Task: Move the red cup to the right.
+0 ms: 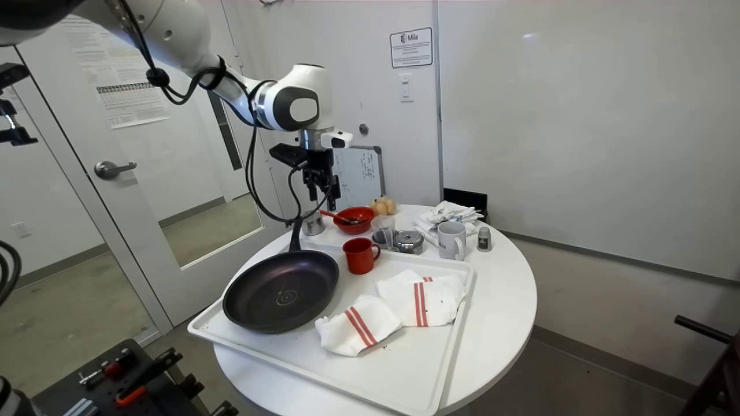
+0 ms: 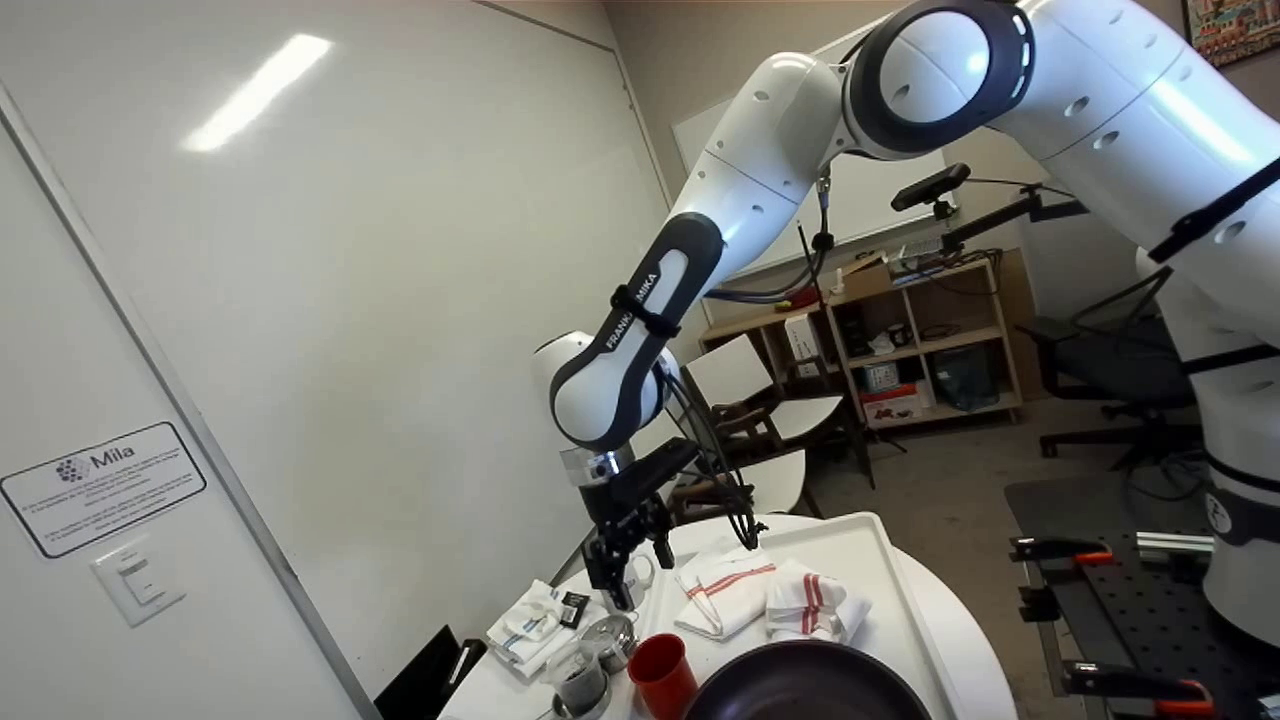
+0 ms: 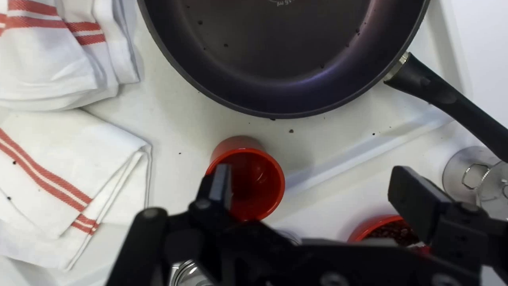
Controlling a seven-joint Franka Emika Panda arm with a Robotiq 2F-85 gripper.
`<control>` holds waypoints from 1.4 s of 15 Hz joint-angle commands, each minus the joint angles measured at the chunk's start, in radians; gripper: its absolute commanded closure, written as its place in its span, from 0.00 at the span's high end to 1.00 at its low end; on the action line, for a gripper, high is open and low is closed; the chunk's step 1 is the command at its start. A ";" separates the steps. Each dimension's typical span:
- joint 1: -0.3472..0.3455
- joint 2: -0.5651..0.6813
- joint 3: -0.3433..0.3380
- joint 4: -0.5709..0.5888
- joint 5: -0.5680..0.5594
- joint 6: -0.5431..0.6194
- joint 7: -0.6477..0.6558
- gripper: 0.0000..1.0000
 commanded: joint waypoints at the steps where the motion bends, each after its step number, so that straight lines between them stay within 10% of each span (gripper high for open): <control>1: 0.007 0.004 -0.007 0.008 0.007 -0.004 -0.001 1.00; 21: -0.018 0.379 -0.088 0.427 0.011 -0.211 0.151 1.00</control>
